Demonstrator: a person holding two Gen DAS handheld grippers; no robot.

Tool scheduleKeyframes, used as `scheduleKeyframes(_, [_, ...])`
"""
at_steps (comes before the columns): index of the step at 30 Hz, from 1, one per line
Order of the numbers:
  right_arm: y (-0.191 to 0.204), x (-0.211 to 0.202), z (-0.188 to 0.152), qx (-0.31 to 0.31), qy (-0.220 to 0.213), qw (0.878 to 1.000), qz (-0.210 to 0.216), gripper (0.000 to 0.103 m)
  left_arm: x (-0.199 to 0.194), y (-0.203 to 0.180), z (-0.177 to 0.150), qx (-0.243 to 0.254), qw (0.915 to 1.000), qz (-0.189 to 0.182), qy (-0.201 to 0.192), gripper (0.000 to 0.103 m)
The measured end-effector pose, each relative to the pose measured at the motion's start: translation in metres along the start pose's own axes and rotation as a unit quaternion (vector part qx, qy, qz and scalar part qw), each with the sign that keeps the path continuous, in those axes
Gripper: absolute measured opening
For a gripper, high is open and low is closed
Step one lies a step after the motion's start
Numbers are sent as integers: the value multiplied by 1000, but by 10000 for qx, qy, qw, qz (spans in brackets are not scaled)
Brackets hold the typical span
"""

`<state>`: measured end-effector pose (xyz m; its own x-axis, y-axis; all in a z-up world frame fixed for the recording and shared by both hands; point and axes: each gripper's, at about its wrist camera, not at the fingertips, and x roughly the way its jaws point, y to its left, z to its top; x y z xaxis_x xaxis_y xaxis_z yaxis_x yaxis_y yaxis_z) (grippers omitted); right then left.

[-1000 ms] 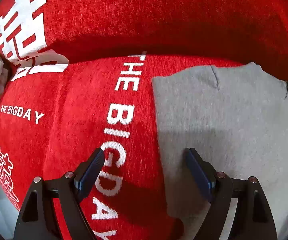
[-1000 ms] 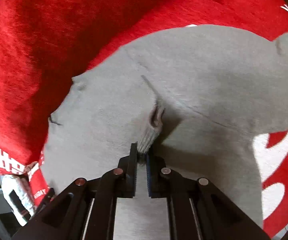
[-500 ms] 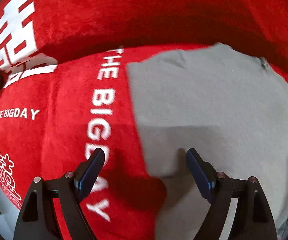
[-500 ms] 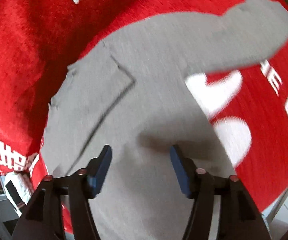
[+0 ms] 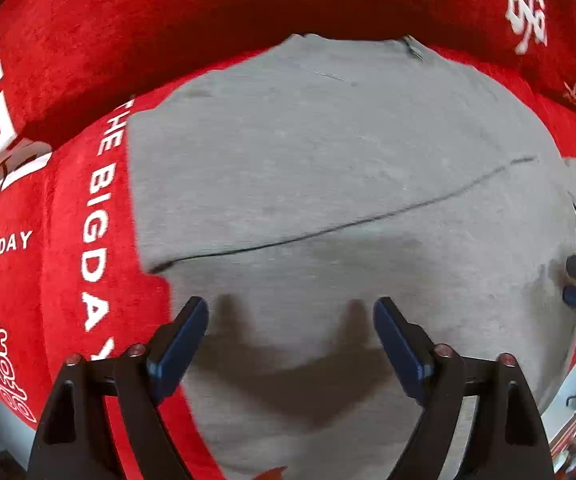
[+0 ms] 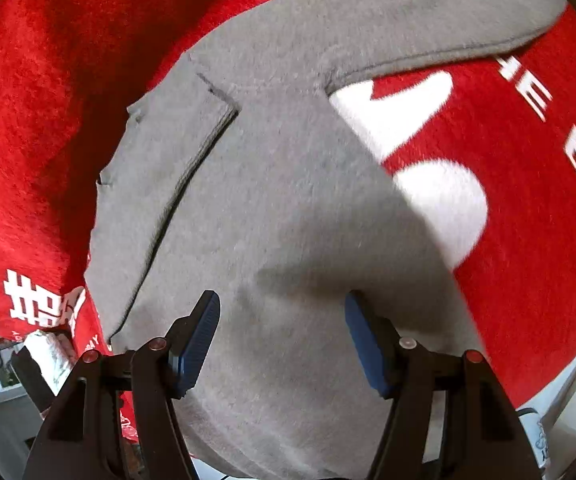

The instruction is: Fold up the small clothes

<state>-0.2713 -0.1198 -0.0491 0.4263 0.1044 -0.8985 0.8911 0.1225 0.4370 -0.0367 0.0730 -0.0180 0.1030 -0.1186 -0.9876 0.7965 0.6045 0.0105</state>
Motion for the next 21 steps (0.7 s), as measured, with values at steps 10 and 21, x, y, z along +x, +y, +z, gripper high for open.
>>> scheduleKeyframes(10, [-63, -37, 67, 291, -151, 9993, 152, 79, 7, -77, 30, 12, 9999, 86, 111, 103])
scheduleKeyframes(21, [-188, -76, 127, 1803, -788, 9768, 844, 79, 17, -184, 76, 344, 9991, -132, 194, 103])
